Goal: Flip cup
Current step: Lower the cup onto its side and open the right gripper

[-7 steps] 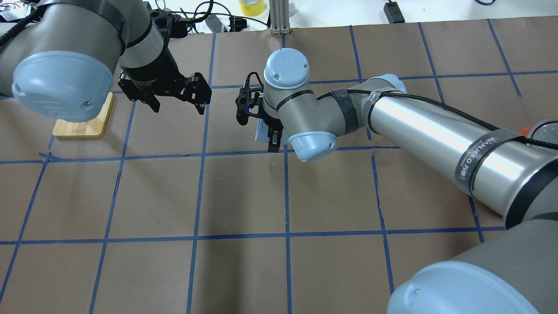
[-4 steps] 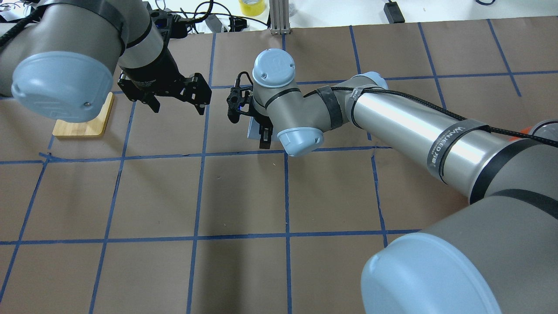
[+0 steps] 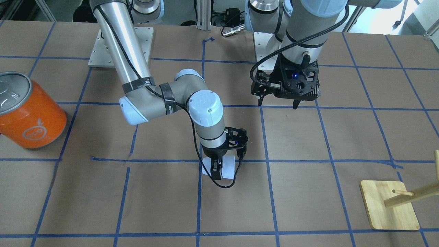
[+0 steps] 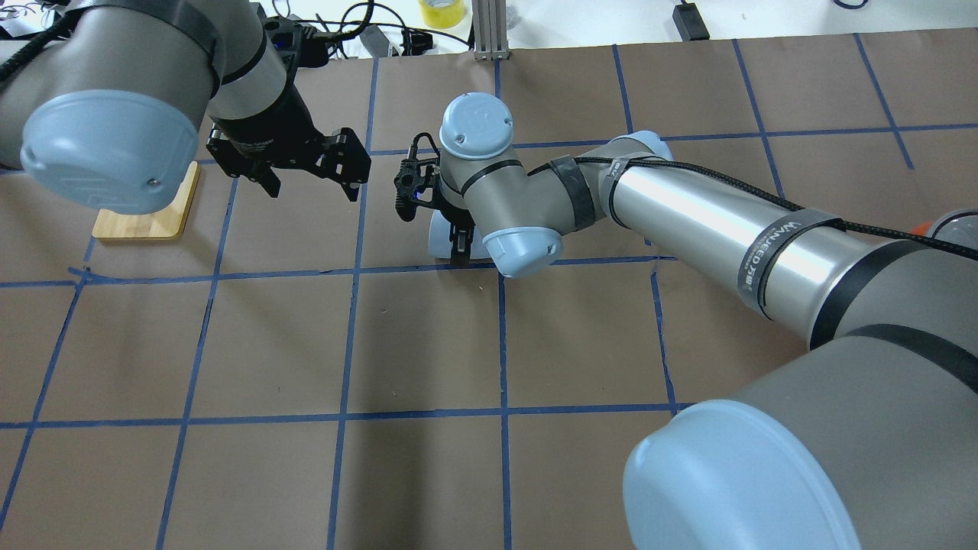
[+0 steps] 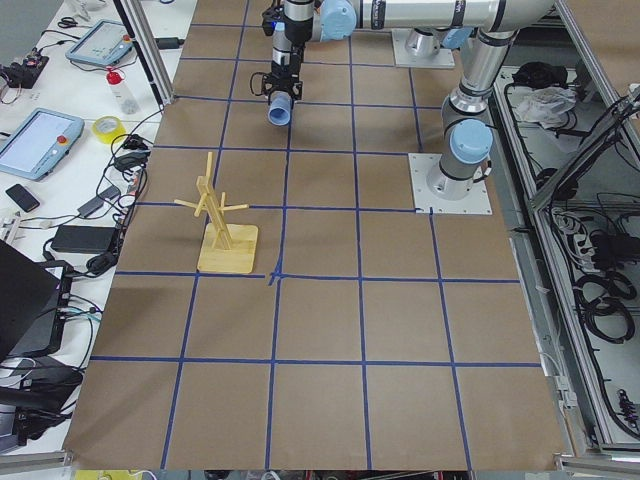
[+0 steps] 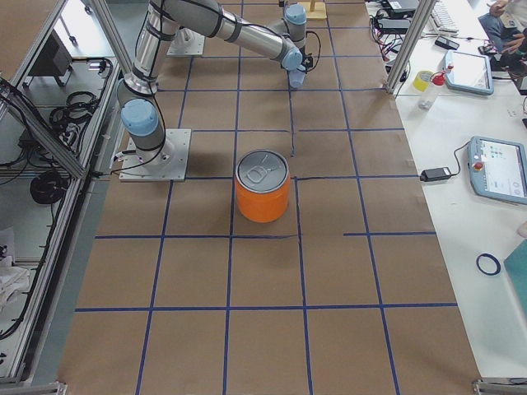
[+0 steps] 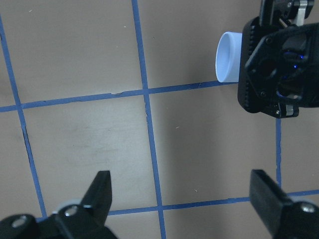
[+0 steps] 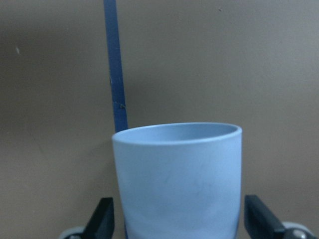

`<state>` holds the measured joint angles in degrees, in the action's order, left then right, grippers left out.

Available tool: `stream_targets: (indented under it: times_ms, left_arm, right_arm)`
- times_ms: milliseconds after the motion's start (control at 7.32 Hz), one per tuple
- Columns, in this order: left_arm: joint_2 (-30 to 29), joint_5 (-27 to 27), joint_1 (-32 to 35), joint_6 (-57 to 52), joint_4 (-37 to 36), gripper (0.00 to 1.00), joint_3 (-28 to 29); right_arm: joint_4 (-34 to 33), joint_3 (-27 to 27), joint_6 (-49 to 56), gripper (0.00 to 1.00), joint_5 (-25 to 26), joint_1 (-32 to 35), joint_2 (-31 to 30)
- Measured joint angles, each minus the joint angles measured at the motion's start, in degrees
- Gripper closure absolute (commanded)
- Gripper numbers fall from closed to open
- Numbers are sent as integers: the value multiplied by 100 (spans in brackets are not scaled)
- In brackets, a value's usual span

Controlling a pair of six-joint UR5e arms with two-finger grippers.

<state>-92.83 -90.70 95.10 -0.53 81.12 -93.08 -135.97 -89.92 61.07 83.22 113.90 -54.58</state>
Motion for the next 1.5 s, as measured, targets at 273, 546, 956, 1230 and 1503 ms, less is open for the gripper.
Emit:
stream_targets:
  times_ms: [273,546,956,1230,1503]
  left_arm:
    - [-6,0,0,0,0,2,0]
    - [-7,0,0,0,0,2,0]
    - [-7,0,0,0,4,2,0]
    - [-7,0,0,0,2,2,0]
    - [-9,0,0,2,2,2,0]
  right_arm:
    - [2,3,1,20,-24,0,24]
    - [24,13,2,19,-37,-3,-2]
    - [257,78,-56,40,-283,-115,-375]
    - [912,93,-84,31,-280,-345,-881]
    - [1508,101,-94,29,-216,-716,-1550]
